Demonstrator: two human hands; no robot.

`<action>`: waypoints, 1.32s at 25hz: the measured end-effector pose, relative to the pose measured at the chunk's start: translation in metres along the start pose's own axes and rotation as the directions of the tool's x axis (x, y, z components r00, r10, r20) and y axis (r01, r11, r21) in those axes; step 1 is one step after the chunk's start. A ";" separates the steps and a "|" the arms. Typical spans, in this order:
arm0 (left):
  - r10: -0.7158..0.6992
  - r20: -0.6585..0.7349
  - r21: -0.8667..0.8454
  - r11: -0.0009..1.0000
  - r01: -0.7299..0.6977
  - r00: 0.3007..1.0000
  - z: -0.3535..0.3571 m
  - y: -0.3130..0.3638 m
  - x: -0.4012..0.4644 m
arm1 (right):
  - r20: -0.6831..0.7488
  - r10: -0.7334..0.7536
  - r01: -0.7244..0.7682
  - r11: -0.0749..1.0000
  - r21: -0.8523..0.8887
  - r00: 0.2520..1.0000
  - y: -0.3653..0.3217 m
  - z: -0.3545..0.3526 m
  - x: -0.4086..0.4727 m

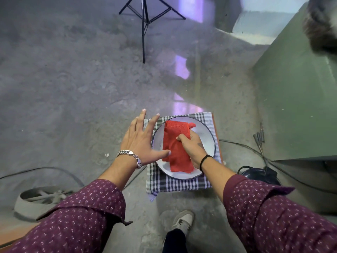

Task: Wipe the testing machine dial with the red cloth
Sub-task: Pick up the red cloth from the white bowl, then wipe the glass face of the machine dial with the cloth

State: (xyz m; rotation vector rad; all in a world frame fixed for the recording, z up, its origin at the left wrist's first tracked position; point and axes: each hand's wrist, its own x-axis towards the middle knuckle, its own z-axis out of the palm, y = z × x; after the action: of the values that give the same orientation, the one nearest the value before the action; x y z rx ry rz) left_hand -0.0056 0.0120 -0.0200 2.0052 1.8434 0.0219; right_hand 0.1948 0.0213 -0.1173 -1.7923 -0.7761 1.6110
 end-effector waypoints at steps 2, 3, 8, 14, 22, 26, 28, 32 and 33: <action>0.036 -0.014 -0.014 0.999 -0.036 0.999 -0.022 0.018 0.001 | 0.049 -0.019 0.011 0.986 0.164 0.999 -0.024 -0.014 -0.014; 0.057 -0.025 -0.018 0.998 -0.058 0.998 -0.035 0.030 0.001 | 0.063 -0.042 0.026 0.971 0.238 0.997 -0.039 -0.022 -0.023; 0.234 -0.121 -0.007 0.972 -0.237 0.965 -0.104 0.104 0.005 | -0.062 -0.244 0.250 0.904 0.346 0.968 -0.127 -0.088 -0.083; 0.496 -0.240 0.058 0.865 -0.498 0.834 -0.200 0.249 -0.007 | -0.267 -0.477 0.536 0.813 0.229 0.837 -0.229 -0.219 -0.196; 0.756 -0.382 0.153 0.619 -0.770 0.532 -0.292 0.452 -0.086 | -0.585 -0.567 0.763 0.630 0.145 0.579 -0.286 -0.396 -0.383; 0.837 -0.403 0.193 0.474 -0.859 0.371 -0.305 0.554 -0.147 | -0.707 -0.563 0.813 0.582 0.029 0.429 -0.270 -0.481 -0.487; 0.865 -0.395 0.202 0.411 -0.889 0.310 -0.303 0.601 -0.184 | -0.750 -0.551 0.822 0.569 -0.018 0.365 -0.252 -0.518 -0.538; 0.911 -0.370 0.224 0.278 -0.934 0.183 -0.289 0.688 -0.262 | -0.807 -0.532 0.827 0.553 -0.100 0.258 -0.202 -0.591 -0.639; 0.918 -0.366 0.226 0.246 -0.942 0.152 -0.284 0.708 -0.280 | -0.824 -0.517 0.822 0.556 -0.118 0.232 -0.189 -0.607 -0.661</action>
State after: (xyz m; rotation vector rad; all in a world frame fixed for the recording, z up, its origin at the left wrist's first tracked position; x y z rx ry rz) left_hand 0.5518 -0.2002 0.5322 2.9168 0.3262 0.9537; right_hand 0.7319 -0.3883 0.5027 -1.3222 -0.6184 0.1919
